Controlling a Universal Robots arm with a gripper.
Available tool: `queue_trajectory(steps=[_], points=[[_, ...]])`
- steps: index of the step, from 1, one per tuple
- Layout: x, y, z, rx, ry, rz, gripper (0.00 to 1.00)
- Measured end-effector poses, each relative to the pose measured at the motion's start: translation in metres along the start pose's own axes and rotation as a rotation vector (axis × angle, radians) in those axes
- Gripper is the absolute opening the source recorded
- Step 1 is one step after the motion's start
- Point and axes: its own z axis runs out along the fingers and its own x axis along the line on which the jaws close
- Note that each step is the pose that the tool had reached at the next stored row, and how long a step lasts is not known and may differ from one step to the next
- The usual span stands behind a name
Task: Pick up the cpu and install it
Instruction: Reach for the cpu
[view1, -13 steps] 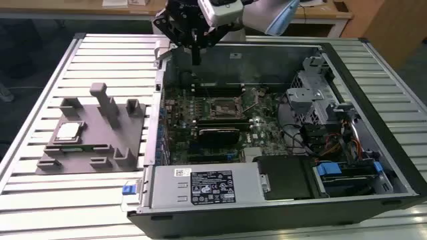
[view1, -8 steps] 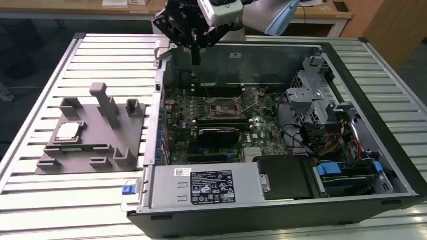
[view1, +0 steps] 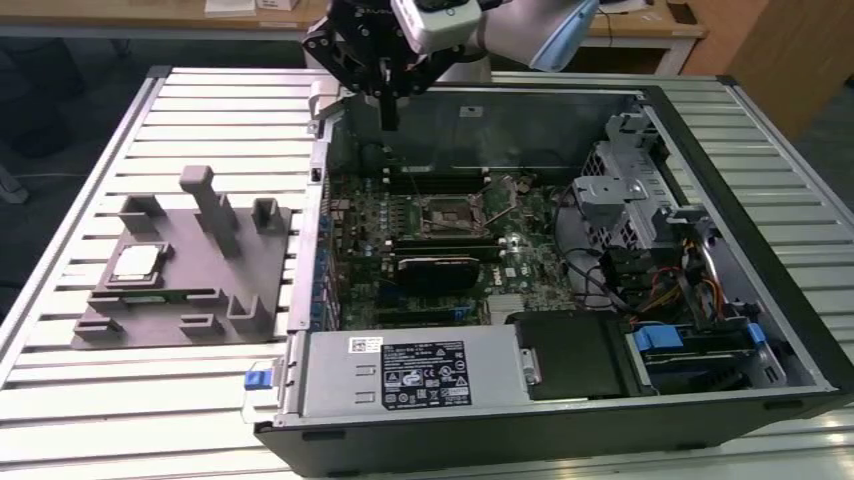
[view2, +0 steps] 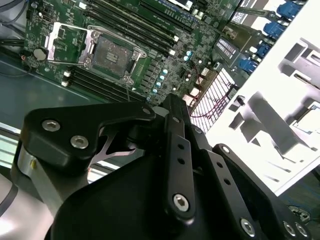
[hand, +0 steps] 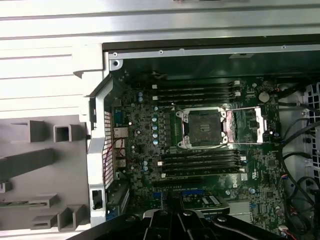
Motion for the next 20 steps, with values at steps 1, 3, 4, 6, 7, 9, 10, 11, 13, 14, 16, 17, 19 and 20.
queue_trajectory(steps=[1,3,4,6,7,9,10,11,13,14,16,17,19,20], points=[[0.0009,-0.0001,0.0,0.0,0.0,0.0,0.11],[0.0028,-0.0002,-0.0001,0.0,0.0,0.0,0.11],[0.0038,-0.0003,-0.0001,0.0,0.0,0.0,0.11],[0.0058,-0.0004,-0.0002,0.0,-0.0001,0.0,0.11],[0.0069,-0.0005,-0.0002,0.0,-0.0001,0.0,0.11],[0.0091,-0.0007,-0.0002,-0.0001,-0.0003,0.0,0.11],[0.0102,-0.0007,-0.0003,0.0,-0.0003,0.0,0.11],[0.0112,-0.0008,-0.0003,0.0,-0.0004,0.0,0.11],[0.0132,-0.001,-0.0004,0.0,-0.0004,0.0,0.11],[0.0143,-0.0011,-0.0004,-0.0001,-0.0005,0.0,0.11],[0.0163,-0.0012,-0.0004,0.0,-0.0006,0.0,0.11],[0.0172,-0.0013,-0.0005,0.0,-0.0006,0.0,0.11],[0.0193,-0.0014,-0.0005,0.0,-0.0008,0.0,0.11],[0.0203,-0.0015,-0.0006,0.0,-0.0008,0.0,0.11]])
